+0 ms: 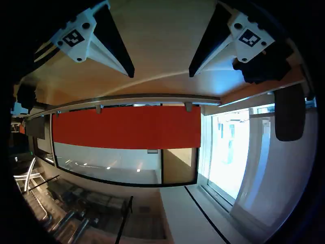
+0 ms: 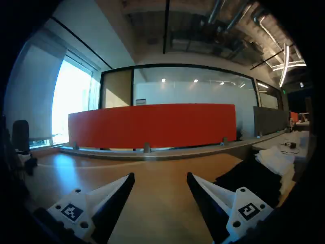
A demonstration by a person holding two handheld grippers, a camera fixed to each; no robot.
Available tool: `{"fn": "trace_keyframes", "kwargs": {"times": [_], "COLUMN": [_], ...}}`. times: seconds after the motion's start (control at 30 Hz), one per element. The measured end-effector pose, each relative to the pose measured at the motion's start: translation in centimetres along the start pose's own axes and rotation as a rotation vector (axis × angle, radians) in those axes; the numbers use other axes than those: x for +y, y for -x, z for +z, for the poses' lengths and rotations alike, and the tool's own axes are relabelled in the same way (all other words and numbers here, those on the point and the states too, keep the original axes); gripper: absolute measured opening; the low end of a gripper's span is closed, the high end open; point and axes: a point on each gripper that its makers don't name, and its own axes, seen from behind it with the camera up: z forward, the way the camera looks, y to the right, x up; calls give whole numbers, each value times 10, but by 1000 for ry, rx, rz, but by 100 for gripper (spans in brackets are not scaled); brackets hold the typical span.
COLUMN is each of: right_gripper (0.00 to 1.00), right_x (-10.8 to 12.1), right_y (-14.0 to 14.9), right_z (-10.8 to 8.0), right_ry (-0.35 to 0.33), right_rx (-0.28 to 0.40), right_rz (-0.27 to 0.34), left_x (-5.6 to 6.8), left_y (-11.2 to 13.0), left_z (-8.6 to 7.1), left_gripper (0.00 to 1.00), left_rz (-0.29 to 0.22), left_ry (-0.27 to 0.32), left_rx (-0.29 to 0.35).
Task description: Fold towel
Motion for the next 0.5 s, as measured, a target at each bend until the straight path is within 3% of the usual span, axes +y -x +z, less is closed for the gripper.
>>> {"fn": "trace_keyframes", "kwargs": {"times": [0.5], "right_gripper": [99], "right_x": [-9], "right_y": [10], "right_z": [-4], "right_ry": [-4], "right_rx": [-5], "right_rz": [-6], "left_x": [-1], "left_y": [0], "left_z": [0], "left_gripper": [100], "left_rz": [0], "left_ry": [0], "left_rx": [0]}}
